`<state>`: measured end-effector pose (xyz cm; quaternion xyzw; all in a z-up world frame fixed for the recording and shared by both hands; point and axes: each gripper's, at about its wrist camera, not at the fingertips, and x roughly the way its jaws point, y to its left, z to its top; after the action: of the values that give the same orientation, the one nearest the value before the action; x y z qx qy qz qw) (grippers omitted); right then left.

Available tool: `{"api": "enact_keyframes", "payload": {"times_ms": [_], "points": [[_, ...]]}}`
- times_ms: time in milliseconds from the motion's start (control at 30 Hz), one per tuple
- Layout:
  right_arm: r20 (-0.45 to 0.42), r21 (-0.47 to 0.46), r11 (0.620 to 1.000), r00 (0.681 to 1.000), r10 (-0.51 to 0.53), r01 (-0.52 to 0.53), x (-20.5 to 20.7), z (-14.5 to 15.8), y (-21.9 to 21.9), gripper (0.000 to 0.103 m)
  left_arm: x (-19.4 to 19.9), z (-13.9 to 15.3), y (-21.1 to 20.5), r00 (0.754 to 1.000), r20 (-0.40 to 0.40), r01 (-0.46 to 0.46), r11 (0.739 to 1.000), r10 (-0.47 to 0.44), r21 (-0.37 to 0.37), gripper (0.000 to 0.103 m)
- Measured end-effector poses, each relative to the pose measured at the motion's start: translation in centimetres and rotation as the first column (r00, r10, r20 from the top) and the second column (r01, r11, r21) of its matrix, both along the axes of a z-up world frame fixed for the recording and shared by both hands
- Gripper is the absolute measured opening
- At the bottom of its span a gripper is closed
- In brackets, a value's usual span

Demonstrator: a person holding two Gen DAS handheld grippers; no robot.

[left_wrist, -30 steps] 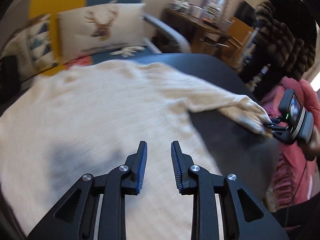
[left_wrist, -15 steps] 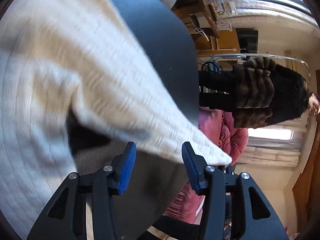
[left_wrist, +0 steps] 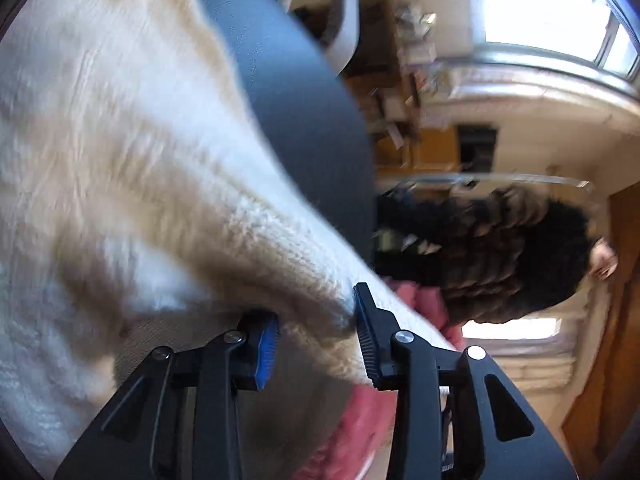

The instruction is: Fold clothes

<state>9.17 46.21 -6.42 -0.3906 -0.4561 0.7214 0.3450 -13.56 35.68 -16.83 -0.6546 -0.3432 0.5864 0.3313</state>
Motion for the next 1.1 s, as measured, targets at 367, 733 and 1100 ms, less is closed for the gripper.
{"api": "enact_keyframes", "payload": {"times_ms": [367,733,1100], "points": [[0.102,-0.568,0.782,0.965,-0.242,0.257,5.5,-2.6,5.6,0.028,2.1,-1.0,-0.5,0.990,0.092,0.109,0.994,-0.107,-0.023,0.031],[0.109,-0.930,-0.311,0.660,-0.743,-0.197,13.2,-7.5,18.1,0.033,4.4,3.6,-5.8,0.967,-0.164,0.162,0.970,-0.193,-0.182,0.037],[-0.071,-0.924,-0.173,0.597,-0.799,-0.340,11.1,-6.5,18.8,0.008,4.3,4.3,-14.0,0.965,-0.246,0.035,0.972,-0.093,-0.231,0.037]]}}
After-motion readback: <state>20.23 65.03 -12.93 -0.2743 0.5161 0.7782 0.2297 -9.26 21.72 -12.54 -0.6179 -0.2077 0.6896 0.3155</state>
